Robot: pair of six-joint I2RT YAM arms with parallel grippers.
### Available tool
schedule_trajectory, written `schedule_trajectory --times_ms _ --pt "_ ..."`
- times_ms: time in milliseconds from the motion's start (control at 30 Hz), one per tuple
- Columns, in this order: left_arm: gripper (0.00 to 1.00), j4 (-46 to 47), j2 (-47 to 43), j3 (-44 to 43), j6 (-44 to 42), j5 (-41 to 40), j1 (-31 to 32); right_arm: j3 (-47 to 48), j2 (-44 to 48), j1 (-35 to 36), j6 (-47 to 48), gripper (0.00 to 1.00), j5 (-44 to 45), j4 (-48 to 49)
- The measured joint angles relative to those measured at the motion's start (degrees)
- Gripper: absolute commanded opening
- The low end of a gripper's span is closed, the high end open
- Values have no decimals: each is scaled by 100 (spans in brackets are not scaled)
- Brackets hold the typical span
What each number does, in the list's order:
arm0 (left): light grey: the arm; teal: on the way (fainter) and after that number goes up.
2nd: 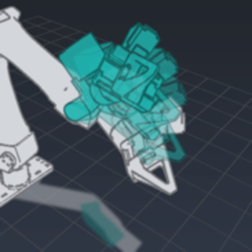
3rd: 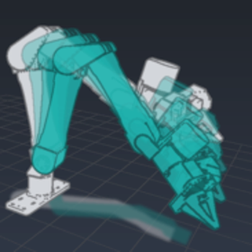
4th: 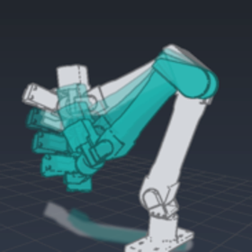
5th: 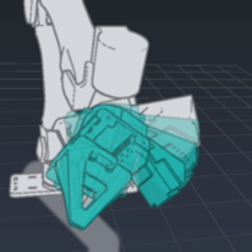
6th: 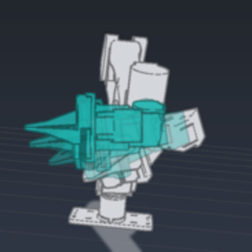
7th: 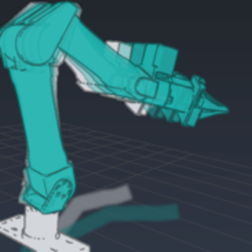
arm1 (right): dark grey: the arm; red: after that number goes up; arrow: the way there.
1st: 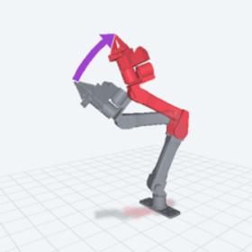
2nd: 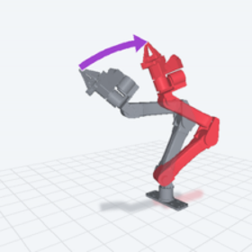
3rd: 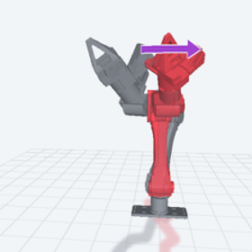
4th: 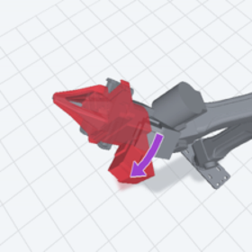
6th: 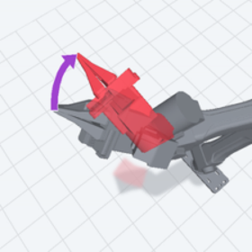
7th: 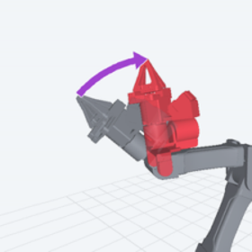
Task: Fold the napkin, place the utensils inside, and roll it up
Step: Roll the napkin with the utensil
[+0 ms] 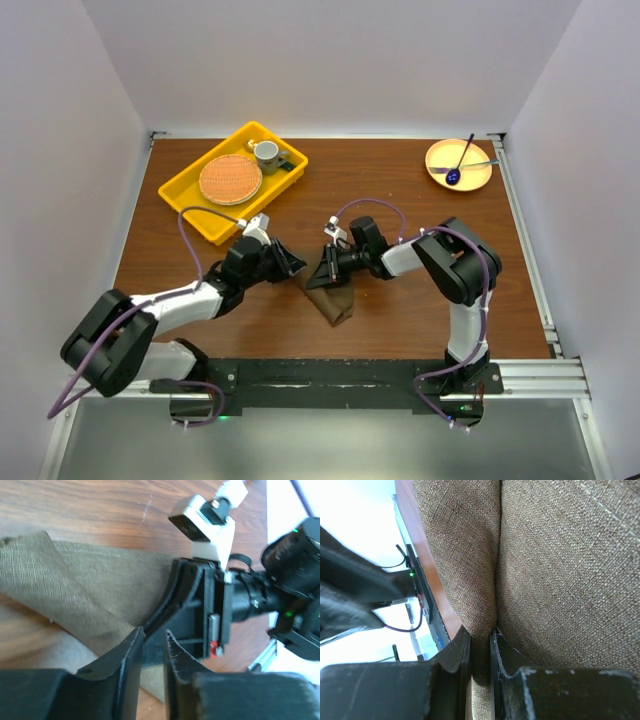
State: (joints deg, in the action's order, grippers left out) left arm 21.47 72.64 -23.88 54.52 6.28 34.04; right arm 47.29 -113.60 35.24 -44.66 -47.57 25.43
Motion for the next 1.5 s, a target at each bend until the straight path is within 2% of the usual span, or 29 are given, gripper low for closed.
schedule_trajectory --times_ms 367,500,700,733,800,867,967,1100,1267,1400,1500 --pt "7 1447 1574 96 44 48 -142 136 107 11 205 0 120 -474" --pt "6 1939 2026 35 50 188 -205 304 282 70 540 18 402 -1073" --pt "5 2549 2459 -4 101 385 -216 616 610 125 1126 39 1069 -2214" --pt "5 2638 2527 -4 107 398 -216 678 654 140 1220 46 1226 -2437" --pt "5 2776 2629 -4 144 411 -225 826 780 179 1403 54 1499 -2883" --pt "4 2870 2712 -15 157 468 -249 970 1010 291 1681 64 1985 -3438" --pt "4 2892 2802 -72 168 549 -278 1217 1233 592 2059 73 2804 -4229" --pt "4 2839 2850 -136 173 682 -328 1600 1440 1469 2614 78 4413 -4937" --pt "4 2586 2850 -264 184 831 -376 1775 1456 2354 3049 79 5871 -5206" --pt "4 2321 2833 -380 184 920 -402 1932 1200 2608 3156 78 6763 -5281" --pt "4 2144 2793 -433 184 946 -409 2044 894 2704 3169 75 7121 -5248"
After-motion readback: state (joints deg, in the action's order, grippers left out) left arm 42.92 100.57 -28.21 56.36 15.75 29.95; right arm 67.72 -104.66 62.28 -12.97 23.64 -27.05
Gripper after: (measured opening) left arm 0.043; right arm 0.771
